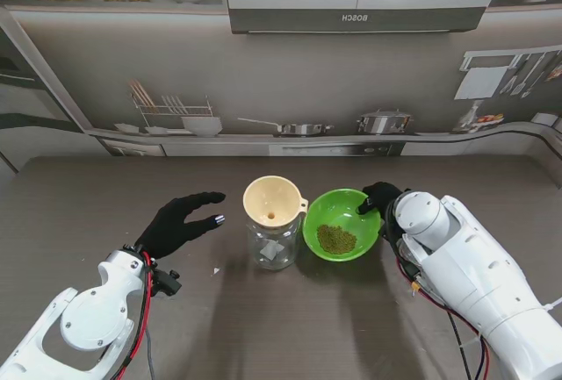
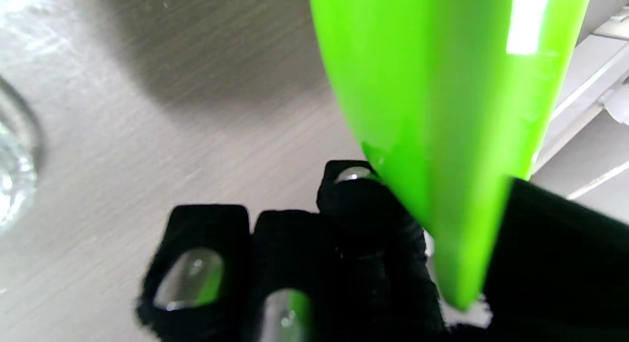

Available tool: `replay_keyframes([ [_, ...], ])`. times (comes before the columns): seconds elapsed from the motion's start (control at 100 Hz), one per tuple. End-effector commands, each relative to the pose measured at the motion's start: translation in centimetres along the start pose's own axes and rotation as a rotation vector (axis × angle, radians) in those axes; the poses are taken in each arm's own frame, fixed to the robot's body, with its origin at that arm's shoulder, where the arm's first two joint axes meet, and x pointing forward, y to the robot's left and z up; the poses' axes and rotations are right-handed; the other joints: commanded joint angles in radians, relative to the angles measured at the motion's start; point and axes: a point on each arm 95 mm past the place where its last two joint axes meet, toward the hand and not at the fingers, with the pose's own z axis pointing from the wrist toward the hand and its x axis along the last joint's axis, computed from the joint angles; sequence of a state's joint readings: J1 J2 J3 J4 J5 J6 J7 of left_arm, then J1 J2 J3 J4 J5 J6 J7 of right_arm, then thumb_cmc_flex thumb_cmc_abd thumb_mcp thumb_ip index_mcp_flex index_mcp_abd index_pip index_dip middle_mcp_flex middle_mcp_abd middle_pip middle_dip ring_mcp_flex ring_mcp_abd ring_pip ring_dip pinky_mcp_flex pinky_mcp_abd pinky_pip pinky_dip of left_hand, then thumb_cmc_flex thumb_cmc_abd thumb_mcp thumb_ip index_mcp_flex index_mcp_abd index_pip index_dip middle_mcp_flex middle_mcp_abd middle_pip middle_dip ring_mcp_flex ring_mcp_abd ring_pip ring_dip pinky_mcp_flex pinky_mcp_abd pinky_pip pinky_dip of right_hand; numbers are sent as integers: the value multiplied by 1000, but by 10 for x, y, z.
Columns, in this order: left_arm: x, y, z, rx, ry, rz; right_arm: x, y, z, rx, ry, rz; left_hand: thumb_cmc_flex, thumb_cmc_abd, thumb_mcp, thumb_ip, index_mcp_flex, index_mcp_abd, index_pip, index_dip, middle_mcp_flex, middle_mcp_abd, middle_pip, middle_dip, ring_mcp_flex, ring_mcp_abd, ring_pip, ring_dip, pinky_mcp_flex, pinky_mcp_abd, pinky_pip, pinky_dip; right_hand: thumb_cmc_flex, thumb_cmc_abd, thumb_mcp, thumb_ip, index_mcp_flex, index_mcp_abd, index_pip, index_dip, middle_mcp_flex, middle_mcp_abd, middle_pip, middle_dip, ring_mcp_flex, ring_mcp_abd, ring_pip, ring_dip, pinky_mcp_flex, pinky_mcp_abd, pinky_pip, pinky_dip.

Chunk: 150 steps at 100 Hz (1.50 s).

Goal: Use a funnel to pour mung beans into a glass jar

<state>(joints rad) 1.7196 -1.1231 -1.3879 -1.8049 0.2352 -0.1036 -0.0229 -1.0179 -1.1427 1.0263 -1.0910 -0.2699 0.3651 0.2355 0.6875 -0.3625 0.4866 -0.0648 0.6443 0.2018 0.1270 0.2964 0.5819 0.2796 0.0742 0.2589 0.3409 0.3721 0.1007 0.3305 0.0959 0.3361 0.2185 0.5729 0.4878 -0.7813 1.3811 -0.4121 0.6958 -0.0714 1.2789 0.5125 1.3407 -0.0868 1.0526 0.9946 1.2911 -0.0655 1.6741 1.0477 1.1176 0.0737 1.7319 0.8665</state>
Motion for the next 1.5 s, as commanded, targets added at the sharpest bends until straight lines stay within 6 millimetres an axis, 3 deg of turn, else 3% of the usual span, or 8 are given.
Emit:
replay_keyframes([
  [0.0, 0, 2, 0, -14, -1, -9, 11, 10, -5, -18, 17, 3, 28, 38, -17, 27, 10, 2, 0, 0, -3, -3, -11, -4, 9, 4, -9, 3, -10, -9, -29, 15, 61, 18, 90, 4, 28, -29, 20, 38, 99, 73, 16, -10, 27, -78, 112, 24, 57, -47, 142, 21],
  [0.5, -2, 2, 0, -14, 2, -10, 53, 60, -32, -166, 45, 40, 29, 39, -18, 27, 9, 1, 0, 0, -2, -4, -11, -4, 10, 5, -9, 4, -10, -9, -29, 16, 74, 16, 87, 6, 26, -9, 11, 41, 98, 87, 7, -9, 27, -72, 115, 23, 58, -35, 150, 20],
  [0.83, -3, 2, 0, -14, 4, -11, 71, 80, -45, -210, 61, 56, 29, 39, -18, 27, 8, 2, -1, 0, -2, -3, -11, -4, 10, 5, -9, 3, -10, -9, -29, 16, 82, 22, 77, 11, 23, -2, 6, 44, 98, 94, -1, -7, 27, -66, 116, 22, 57, -28, 150, 19],
  [1.12, -3, 2, 1, -16, 5, -12, 92, 82, -56, -227, 112, 75, 29, 39, -19, 27, 8, 2, -1, 0, -2, -2, -11, -4, 10, 5, -9, 3, -10, -10, -29, 15, 90, 24, 68, 16, 22, 5, 2, 47, 97, 102, -9, -3, 26, -62, 118, 21, 58, -20, 153, 18],
  [1.49, -4, 2, 1, -17, 7, -15, 131, 63, -63, -262, 200, 51, 29, 41, -20, 27, 14, 3, 1, 1, -1, -3, -10, -4, 10, 6, -9, 3, -11, -10, -30, 16, 90, 27, 61, 19, 22, 11, -1, 49, 97, 101, -13, 0, 27, -70, 120, 21, 59, -25, 160, 19],
])
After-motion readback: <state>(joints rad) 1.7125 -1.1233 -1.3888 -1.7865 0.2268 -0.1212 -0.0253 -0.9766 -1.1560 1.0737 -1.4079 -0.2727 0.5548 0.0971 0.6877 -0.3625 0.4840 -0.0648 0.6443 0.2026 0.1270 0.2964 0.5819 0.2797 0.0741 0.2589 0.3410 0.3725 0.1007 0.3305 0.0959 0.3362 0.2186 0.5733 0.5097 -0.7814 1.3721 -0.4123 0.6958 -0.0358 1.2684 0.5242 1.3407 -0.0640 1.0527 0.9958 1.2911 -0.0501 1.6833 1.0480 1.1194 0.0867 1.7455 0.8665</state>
